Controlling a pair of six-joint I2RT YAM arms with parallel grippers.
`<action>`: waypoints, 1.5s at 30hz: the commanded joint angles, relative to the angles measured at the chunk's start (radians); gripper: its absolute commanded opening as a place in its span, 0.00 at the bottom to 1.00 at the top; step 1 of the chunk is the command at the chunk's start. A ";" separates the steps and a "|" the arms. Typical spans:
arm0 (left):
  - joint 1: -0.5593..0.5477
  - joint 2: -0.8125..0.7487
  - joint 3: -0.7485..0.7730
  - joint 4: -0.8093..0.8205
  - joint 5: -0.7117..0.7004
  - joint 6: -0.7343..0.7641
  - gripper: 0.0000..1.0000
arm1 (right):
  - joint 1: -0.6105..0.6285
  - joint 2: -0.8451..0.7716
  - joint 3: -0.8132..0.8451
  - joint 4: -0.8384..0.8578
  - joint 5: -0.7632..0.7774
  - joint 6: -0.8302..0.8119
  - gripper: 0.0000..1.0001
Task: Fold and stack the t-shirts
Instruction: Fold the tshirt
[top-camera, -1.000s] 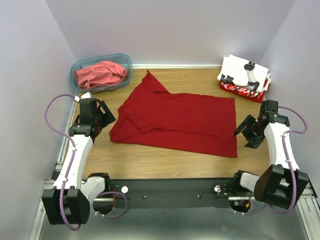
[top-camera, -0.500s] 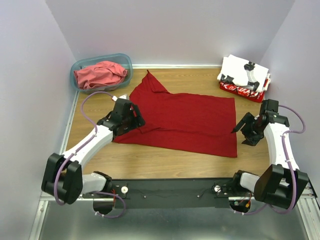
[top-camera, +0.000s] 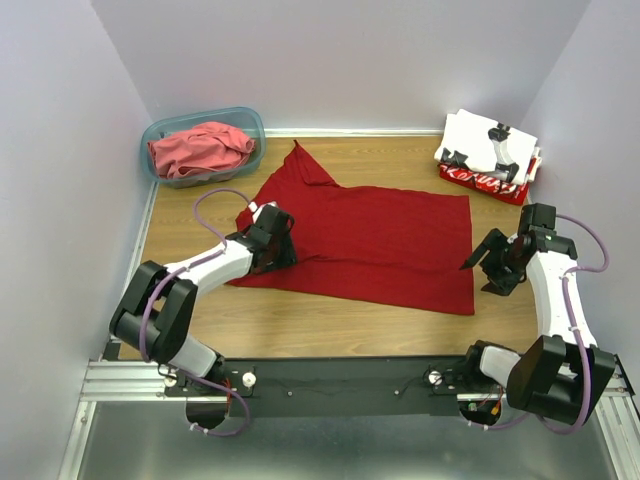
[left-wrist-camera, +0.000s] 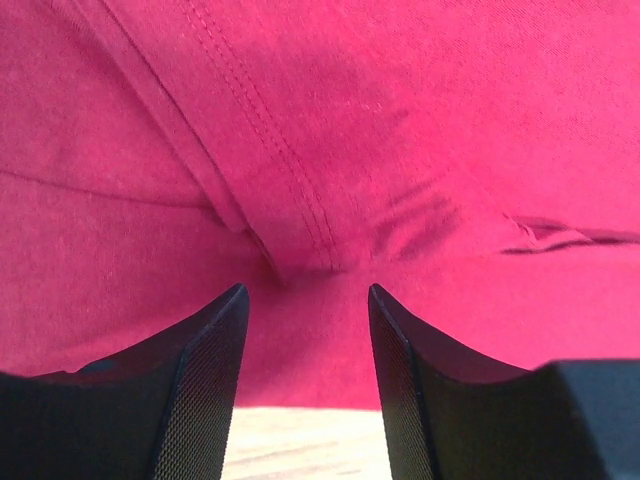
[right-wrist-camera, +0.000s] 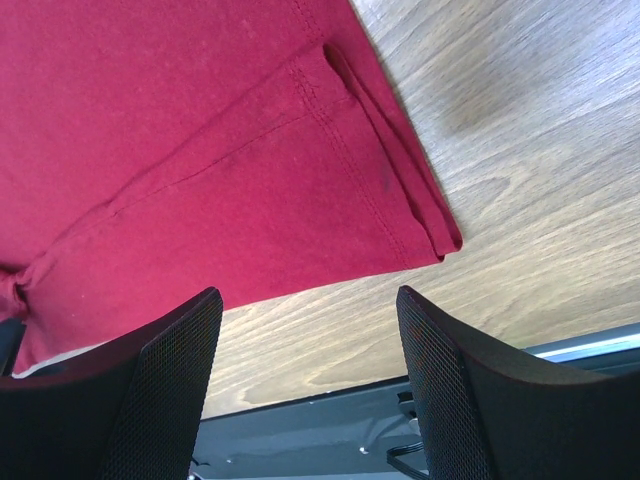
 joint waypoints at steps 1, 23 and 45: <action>-0.012 0.036 0.043 0.042 -0.069 0.012 0.58 | -0.004 -0.018 -0.015 0.014 -0.017 -0.003 0.77; -0.035 0.105 0.115 0.036 -0.050 0.054 0.00 | -0.004 -0.015 -0.016 0.016 -0.015 -0.002 0.78; -0.063 0.372 0.458 -0.093 -0.121 0.231 0.00 | -0.004 -0.007 -0.016 0.014 -0.010 0.002 0.78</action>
